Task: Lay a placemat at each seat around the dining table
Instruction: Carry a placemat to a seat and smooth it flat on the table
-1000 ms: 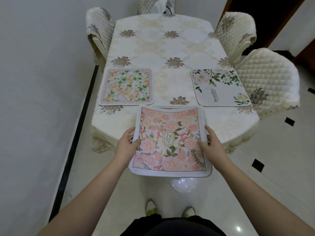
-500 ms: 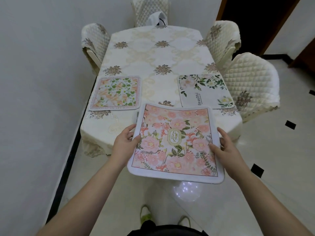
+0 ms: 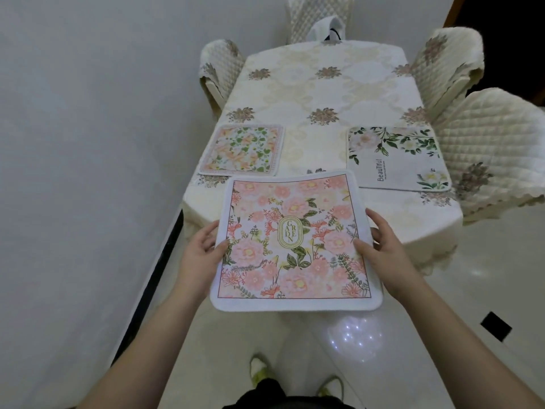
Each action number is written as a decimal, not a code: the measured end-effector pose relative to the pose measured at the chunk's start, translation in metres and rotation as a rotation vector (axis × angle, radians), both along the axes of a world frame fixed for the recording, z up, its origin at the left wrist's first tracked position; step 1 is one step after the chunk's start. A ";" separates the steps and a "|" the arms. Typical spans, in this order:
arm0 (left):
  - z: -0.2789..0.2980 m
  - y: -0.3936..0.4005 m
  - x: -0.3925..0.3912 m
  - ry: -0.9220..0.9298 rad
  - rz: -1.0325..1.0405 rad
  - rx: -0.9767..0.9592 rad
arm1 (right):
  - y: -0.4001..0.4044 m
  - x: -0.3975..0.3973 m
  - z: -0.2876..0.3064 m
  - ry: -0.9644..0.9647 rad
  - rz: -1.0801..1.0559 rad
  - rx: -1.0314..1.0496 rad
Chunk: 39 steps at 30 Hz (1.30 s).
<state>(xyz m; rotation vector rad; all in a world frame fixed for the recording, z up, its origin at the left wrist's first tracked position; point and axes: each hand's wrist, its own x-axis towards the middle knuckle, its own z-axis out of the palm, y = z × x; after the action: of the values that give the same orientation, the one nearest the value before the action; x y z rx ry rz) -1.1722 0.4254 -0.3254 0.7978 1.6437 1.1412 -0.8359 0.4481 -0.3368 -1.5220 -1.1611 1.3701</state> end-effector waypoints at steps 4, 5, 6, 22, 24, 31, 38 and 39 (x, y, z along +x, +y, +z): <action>0.005 -0.026 -0.033 0.004 0.083 0.015 | 0.002 -0.038 0.006 -0.020 0.097 0.019; 0.005 -0.032 -0.043 0.020 0.096 0.015 | 0.003 -0.049 0.008 -0.005 0.111 0.018; 0.005 -0.037 -0.054 0.033 0.109 0.015 | 0.003 -0.061 0.011 0.012 0.125 0.013; 0.031 -0.156 -0.284 0.160 0.452 0.018 | -0.019 -0.339 0.031 -0.094 0.440 0.096; 0.039 -0.167 -0.305 0.197 0.486 0.016 | -0.021 -0.367 0.037 -0.084 0.472 0.111; 0.050 -0.182 -0.345 0.209 0.587 0.040 | -0.008 -0.424 0.061 -0.112 0.571 0.181; 0.060 -0.138 -0.369 0.183 0.569 0.048 | 0.036 -0.451 0.072 -0.198 0.580 0.172; 0.062 -0.126 -0.372 0.189 0.561 0.051 | 0.046 -0.453 0.073 -0.205 0.568 0.167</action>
<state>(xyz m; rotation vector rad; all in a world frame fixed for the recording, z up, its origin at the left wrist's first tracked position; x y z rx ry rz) -1.5446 0.2989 -0.2631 0.4930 2.0789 1.5310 -1.2893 0.4944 -0.2639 -1.2825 -1.8909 1.4425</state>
